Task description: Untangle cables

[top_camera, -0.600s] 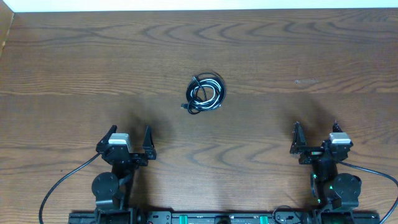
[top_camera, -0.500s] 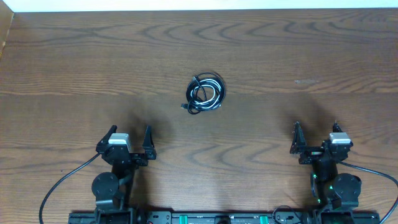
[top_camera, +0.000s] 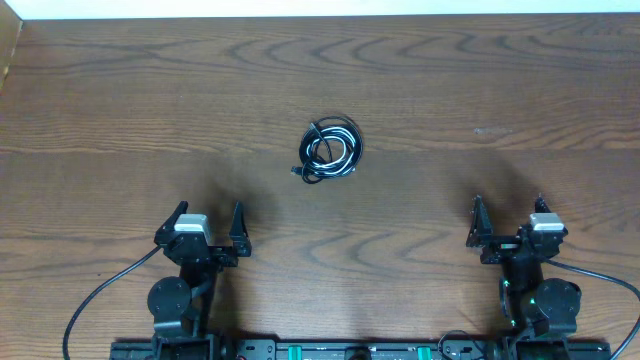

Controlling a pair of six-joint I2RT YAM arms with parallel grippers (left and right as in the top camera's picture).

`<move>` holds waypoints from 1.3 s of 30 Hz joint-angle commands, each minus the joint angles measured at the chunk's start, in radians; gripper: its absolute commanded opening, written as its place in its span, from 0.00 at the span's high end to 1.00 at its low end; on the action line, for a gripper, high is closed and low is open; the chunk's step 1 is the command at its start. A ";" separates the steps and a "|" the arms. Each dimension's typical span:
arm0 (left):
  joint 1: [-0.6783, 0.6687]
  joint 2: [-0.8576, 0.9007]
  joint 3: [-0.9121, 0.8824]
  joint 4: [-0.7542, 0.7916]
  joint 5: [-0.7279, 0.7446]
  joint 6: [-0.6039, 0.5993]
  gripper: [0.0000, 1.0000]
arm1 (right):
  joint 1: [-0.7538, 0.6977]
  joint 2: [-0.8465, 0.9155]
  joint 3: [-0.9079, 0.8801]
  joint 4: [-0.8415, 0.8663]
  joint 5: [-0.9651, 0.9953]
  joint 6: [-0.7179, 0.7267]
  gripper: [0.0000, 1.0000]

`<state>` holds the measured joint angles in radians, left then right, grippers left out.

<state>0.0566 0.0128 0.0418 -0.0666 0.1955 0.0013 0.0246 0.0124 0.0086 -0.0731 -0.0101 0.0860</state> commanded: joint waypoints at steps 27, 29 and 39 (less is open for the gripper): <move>-0.003 -0.007 -0.018 -0.029 -0.026 0.013 0.02 | 0.002 -0.004 -0.003 -0.003 0.008 -0.016 0.01; -0.003 -0.007 -0.018 -0.030 -0.025 0.013 0.02 | 0.002 -0.004 -0.003 -0.003 0.007 -0.016 0.01; -0.003 -0.007 -0.018 -0.021 -0.024 0.013 0.02 | 0.002 -0.004 -0.003 -0.002 0.019 -0.017 0.01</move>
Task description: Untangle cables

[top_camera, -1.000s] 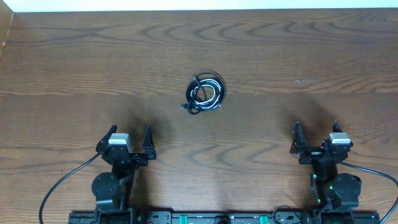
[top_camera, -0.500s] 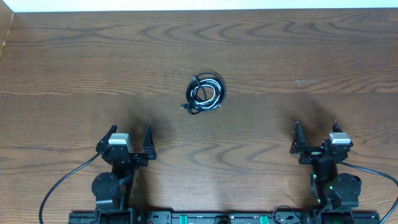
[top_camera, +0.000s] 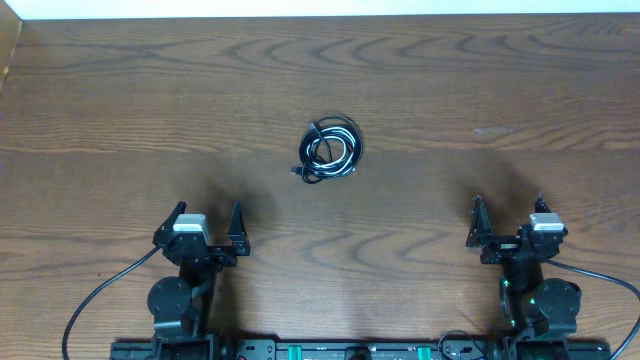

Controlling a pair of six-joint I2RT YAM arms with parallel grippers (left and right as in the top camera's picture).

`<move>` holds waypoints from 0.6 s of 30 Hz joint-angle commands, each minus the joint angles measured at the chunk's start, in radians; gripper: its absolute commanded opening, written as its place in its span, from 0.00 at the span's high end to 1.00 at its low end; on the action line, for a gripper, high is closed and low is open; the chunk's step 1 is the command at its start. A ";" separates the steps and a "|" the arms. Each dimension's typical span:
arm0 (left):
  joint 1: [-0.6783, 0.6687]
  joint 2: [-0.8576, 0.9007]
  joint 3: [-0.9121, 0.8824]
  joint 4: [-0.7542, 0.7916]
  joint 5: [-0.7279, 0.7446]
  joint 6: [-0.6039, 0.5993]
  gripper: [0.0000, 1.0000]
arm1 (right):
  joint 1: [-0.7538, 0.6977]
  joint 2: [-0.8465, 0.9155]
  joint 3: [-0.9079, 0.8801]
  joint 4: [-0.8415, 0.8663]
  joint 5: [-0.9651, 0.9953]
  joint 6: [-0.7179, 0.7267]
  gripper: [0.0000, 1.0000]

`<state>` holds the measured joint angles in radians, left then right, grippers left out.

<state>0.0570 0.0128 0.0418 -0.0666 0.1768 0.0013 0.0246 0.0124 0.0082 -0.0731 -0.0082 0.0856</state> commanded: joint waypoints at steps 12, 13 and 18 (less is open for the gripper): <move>-0.003 0.021 0.010 -0.018 -0.002 0.006 0.02 | 0.002 0.005 -0.002 -0.002 0.001 -0.011 0.01; -0.003 0.032 0.018 -0.018 -0.002 0.006 0.02 | 0.002 0.006 -0.001 -0.003 -0.001 -0.011 0.01; -0.003 0.122 0.081 -0.018 -0.002 0.060 0.02 | 0.002 0.007 0.024 -0.043 0.002 -0.013 0.01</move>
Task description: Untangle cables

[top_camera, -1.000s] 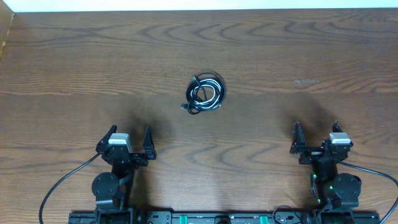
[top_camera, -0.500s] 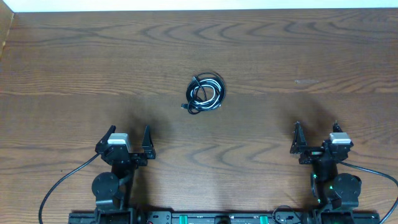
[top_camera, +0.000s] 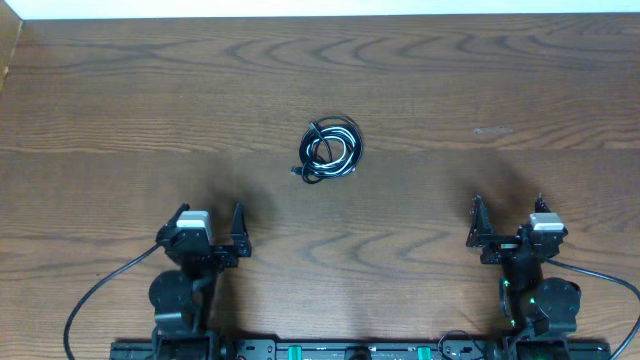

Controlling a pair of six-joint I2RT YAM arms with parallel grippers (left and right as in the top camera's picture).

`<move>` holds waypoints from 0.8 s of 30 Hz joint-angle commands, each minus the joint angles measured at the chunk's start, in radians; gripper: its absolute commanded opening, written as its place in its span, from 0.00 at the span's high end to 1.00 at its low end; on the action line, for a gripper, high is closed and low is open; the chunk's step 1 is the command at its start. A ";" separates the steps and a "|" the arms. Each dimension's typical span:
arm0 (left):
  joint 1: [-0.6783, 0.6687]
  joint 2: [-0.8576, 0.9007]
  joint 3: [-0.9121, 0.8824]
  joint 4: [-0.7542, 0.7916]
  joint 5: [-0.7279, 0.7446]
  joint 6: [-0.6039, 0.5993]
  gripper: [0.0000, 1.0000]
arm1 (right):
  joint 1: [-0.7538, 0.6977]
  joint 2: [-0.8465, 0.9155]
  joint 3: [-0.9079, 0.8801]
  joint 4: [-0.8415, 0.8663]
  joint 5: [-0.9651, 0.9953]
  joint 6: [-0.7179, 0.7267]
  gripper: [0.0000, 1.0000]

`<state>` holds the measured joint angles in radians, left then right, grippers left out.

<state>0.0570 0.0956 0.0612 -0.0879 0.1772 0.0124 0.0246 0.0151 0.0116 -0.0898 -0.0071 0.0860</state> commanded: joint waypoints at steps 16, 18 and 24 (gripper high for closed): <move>-0.003 0.561 0.460 -0.089 -0.002 0.103 0.02 | 0.001 0.073 0.269 -0.320 0.062 -0.034 0.01; -0.003 0.614 0.512 -0.114 -0.002 0.103 0.02 | 0.002 0.119 0.320 -0.354 0.068 -0.047 0.01; -0.003 0.748 0.670 -0.224 0.057 0.104 0.02 | 0.002 0.314 0.458 -0.378 0.075 -0.037 0.01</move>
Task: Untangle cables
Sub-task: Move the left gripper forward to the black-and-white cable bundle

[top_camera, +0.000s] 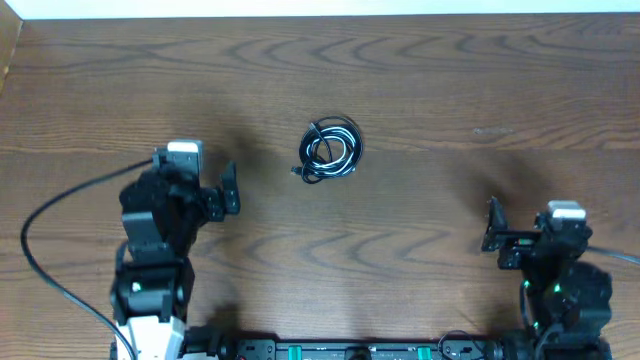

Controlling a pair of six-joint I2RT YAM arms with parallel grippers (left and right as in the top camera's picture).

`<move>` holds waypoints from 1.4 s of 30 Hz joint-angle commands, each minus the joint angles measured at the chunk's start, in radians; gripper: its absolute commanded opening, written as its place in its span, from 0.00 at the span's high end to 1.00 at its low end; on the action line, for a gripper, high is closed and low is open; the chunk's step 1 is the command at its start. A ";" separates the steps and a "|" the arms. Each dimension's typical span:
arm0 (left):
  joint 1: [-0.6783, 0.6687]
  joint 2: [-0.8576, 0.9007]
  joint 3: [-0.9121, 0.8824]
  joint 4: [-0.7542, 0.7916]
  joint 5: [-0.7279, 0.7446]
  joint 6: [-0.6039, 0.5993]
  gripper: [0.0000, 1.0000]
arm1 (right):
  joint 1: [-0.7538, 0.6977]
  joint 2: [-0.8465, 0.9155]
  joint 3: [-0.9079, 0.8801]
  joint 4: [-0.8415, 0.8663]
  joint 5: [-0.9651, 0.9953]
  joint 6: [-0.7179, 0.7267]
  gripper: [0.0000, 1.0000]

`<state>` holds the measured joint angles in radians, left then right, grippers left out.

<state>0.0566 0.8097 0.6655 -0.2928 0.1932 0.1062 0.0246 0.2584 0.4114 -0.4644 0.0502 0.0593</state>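
A small coil of black cable [330, 150], with a lighter strand wound through it and a plug end at its lower left, lies on the wooden table [450, 80] near the middle. My left gripper [197, 172] is raised, open and empty, to the left of the coil and about level with it. One of its fingers [230, 188] shows clearly, while the other is mostly hidden by the arm. My right gripper [527, 218] is open and empty, low on the right and far from the coil.
The arms' own black cables loop out at the lower left [45, 250] and lower right. The table's far edge meets a white wall strip [320, 8] at the top. A mounting rail [330, 350] runs along the near edge.
My left arm has risen and reached forward, its gripper now level with the coil on its left. My right arm has shifted slightly right and forward. The cable has not moved.
Both arms rested low at the near edge with open grippers through the first three moments, and the coil lay untouched mid-table. Now the left arm stands extended toward the coil's left side and the right arm has stirred.
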 commanded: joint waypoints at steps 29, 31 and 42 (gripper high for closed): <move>-0.003 0.462 0.656 -0.449 0.350 -0.032 0.02 | 0.002 0.815 0.633 -0.284 -0.345 -0.001 0.01; -0.004 0.470 0.653 -0.459 0.350 -0.032 0.02 | 0.002 0.815 0.633 -0.283 -0.397 -0.001 0.01; -0.097 0.692 0.646 -0.449 0.343 -0.108 0.23 | 0.002 0.815 0.629 -0.285 -0.428 0.000 0.01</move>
<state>-0.0074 1.4403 1.3060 -0.7506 0.5259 0.0399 0.0246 1.0779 1.0264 -0.7471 -0.3527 0.0597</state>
